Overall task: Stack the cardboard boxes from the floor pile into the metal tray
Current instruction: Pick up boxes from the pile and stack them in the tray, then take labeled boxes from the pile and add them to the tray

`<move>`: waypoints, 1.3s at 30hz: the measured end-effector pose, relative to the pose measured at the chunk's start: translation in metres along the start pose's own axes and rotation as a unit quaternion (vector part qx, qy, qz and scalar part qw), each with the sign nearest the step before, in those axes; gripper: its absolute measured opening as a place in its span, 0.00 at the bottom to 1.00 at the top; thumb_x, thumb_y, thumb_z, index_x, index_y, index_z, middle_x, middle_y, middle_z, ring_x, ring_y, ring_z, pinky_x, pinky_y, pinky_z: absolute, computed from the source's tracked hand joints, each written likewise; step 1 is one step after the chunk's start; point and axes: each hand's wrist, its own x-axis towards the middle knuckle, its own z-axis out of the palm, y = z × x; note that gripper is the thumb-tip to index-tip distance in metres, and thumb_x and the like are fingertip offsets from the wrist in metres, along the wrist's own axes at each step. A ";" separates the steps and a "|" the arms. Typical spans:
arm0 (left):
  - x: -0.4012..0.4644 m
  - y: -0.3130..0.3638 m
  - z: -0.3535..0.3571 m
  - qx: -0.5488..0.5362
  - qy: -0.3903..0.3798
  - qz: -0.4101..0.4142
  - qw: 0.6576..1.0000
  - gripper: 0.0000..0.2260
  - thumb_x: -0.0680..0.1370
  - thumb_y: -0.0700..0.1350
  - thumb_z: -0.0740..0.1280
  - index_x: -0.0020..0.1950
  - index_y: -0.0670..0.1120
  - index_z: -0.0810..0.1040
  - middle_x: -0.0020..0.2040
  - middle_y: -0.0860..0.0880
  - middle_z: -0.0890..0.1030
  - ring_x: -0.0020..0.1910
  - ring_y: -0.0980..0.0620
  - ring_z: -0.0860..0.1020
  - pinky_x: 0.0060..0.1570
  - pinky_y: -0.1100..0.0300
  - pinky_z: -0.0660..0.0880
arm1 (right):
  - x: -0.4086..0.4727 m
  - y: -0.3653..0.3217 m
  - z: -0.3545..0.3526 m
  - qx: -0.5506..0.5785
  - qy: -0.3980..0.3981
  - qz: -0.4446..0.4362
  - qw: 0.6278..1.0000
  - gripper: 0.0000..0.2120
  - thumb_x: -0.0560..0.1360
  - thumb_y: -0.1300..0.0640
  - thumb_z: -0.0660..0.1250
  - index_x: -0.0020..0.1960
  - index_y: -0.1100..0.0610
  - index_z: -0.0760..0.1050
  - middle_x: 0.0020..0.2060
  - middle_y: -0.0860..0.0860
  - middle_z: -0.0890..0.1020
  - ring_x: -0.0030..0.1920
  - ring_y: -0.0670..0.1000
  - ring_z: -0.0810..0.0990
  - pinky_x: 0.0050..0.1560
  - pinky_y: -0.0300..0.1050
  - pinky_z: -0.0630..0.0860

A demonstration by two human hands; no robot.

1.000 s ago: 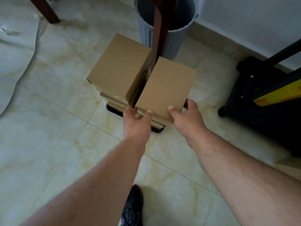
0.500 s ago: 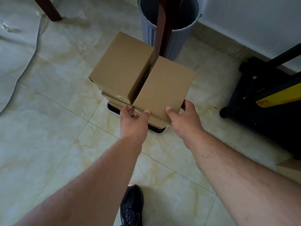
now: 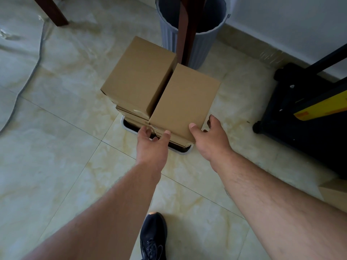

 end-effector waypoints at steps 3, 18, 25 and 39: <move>-0.004 -0.009 0.001 0.015 -0.004 -0.017 1.000 0.36 0.80 0.52 0.72 0.84 0.54 0.57 0.80 0.59 0.67 0.72 0.51 0.75 0.73 0.46 0.72 | -0.003 0.003 -0.006 -0.004 0.005 0.000 1.000 0.31 0.82 0.47 0.66 0.81 0.50 0.60 0.58 0.36 0.72 0.58 0.43 0.73 0.58 0.42 0.68; -0.069 -0.061 0.080 0.168 -0.124 -0.047 0.977 0.29 0.81 0.55 0.69 0.80 0.53 0.66 0.72 0.54 0.77 0.65 0.51 0.79 0.70 0.44 0.74 | -0.025 0.096 -0.093 0.007 0.021 0.076 0.997 0.35 0.81 0.40 0.63 0.83 0.48 0.55 0.81 0.47 0.62 0.79 0.53 0.64 0.74 0.51 0.63; -0.136 -0.099 0.170 0.205 -0.154 -0.018 0.967 0.25 0.81 0.53 0.70 0.77 0.52 0.69 0.65 0.52 0.80 0.47 0.55 0.81 0.67 0.44 0.77 | -0.057 0.179 -0.198 0.047 0.061 0.114 0.990 0.36 0.80 0.38 0.63 0.82 0.49 0.57 0.81 0.47 0.64 0.79 0.52 0.65 0.77 0.53 0.63; -0.282 -0.236 0.357 0.305 -0.267 0.008 0.914 0.27 0.79 0.53 0.72 0.77 0.54 0.70 0.71 0.51 0.78 0.50 0.59 0.80 0.69 0.45 0.76 | -0.138 0.384 -0.415 0.127 0.189 0.197 0.954 0.35 0.80 0.41 0.64 0.82 0.55 0.60 0.79 0.52 0.67 0.77 0.55 0.68 0.74 0.49 0.67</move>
